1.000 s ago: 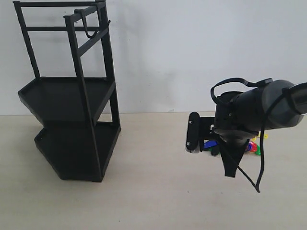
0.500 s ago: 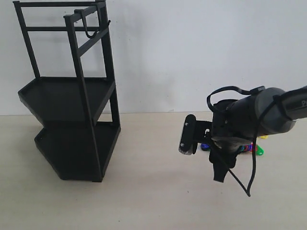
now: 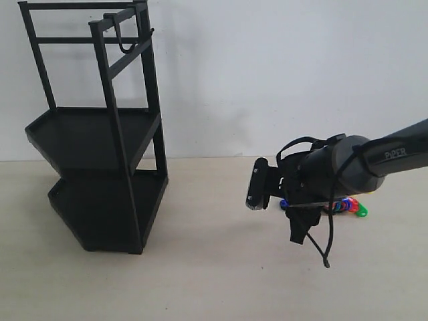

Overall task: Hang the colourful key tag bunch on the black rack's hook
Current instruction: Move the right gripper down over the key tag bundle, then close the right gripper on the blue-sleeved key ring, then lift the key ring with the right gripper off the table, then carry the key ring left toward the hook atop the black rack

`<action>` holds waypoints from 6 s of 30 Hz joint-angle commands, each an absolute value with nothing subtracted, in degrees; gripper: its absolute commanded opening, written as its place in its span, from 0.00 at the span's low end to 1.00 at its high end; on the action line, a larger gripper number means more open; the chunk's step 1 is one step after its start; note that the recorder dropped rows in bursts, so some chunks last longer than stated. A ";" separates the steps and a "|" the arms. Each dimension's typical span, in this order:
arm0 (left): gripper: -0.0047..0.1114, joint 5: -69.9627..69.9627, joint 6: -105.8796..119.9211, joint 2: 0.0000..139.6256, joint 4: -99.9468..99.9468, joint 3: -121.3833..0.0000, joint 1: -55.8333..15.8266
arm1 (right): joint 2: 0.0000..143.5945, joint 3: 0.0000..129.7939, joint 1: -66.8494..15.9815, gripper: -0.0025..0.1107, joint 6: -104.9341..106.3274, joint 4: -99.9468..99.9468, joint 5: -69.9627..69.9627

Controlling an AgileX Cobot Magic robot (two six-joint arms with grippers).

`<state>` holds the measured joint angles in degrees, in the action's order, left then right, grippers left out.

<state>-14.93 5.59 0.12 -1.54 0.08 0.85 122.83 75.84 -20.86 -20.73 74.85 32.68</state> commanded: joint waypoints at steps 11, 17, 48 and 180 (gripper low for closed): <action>0.08 -14.61 5.55 0.00 -1.34 0.00 0.78 | 122.89 76.10 -14.32 0.50 -12.05 65.61 28.81; 0.08 -14.61 5.55 0.00 -1.34 0.00 0.78 | 122.89 76.10 -14.32 0.50 -12.05 66.82 27.22; 0.08 -14.61 5.55 0.00 -1.34 0.00 0.78 | 125.94 81.52 -13.06 0.49 -14.70 69.10 28.67; 0.08 -14.61 5.55 0.00 -1.34 0.00 0.78 | 81.28 80.64 -15.16 0.02 27.47 -42.84 35.90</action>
